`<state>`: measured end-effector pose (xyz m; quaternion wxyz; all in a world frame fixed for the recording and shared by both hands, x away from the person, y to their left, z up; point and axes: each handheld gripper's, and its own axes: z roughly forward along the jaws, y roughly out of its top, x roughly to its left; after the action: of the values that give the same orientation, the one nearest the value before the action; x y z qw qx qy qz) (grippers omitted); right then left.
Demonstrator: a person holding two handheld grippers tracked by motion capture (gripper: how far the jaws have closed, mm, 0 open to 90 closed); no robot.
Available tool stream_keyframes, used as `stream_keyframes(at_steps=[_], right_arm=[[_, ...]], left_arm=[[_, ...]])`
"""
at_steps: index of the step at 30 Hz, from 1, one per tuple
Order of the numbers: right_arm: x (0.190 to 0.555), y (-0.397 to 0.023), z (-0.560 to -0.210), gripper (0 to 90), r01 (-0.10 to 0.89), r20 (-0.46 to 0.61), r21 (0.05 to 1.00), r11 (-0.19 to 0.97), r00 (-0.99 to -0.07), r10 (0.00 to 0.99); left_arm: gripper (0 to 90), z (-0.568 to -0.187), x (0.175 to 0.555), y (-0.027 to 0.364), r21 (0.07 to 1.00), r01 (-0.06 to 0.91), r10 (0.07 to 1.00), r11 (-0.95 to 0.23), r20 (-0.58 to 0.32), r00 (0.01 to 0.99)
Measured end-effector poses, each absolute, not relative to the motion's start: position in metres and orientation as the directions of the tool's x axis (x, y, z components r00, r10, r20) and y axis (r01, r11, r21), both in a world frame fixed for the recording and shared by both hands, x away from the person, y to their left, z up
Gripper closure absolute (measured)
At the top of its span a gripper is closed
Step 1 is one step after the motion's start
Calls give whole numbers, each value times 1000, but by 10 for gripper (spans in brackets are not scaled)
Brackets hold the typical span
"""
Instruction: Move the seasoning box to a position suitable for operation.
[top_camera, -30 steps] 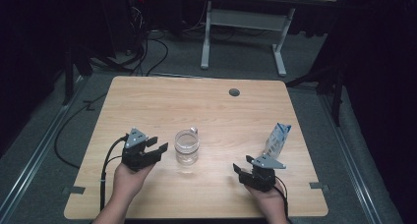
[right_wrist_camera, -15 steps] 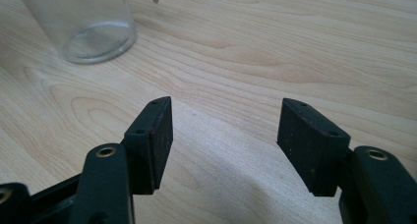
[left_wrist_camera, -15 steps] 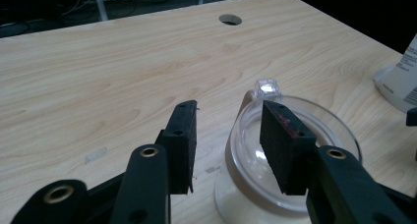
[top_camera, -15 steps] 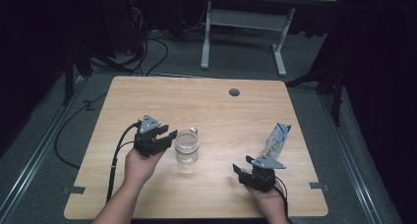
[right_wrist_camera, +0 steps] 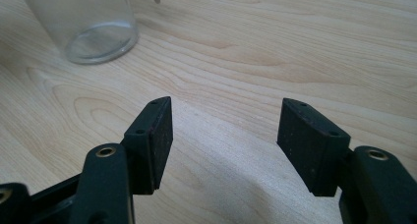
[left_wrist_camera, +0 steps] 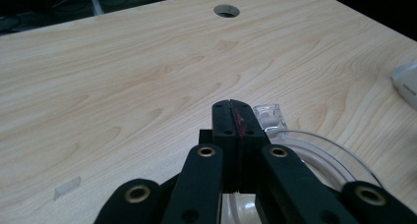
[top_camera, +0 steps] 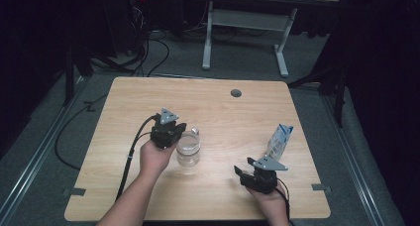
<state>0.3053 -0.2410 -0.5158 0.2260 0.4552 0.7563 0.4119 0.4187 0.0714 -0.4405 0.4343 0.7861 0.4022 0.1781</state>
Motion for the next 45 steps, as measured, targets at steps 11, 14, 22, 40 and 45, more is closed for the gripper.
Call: stream_keyframes(at_steps=[11, 14, 22, 40, 45], right_arm=[[305, -240, -516, 385, 497, 27, 830, 253, -489, 872], [305, -240, -515, 385, 498, 26, 829, 255, -489, 872], [305, -237, -514, 384, 491, 16, 830, 264, -495, 869], [303, -235, -511, 385, 480, 8, 834, 270, -502, 865], [303, -234, -511, 387, 480, 6, 833, 274, -504, 864]], left_arm=[[900, -443, 421, 66, 822, 484, 788, -301, -72, 612], [900, -443, 421, 65, 823, 480, 784, -303, -72, 617], [900, -442, 415, 64, 819, 474, 776, -323, -58, 628], [900, -435, 389, 79, 849, 451, 778, -275, -79, 623], [900, -433, 386, 93, 854, 447, 790, -266, -72, 609]])
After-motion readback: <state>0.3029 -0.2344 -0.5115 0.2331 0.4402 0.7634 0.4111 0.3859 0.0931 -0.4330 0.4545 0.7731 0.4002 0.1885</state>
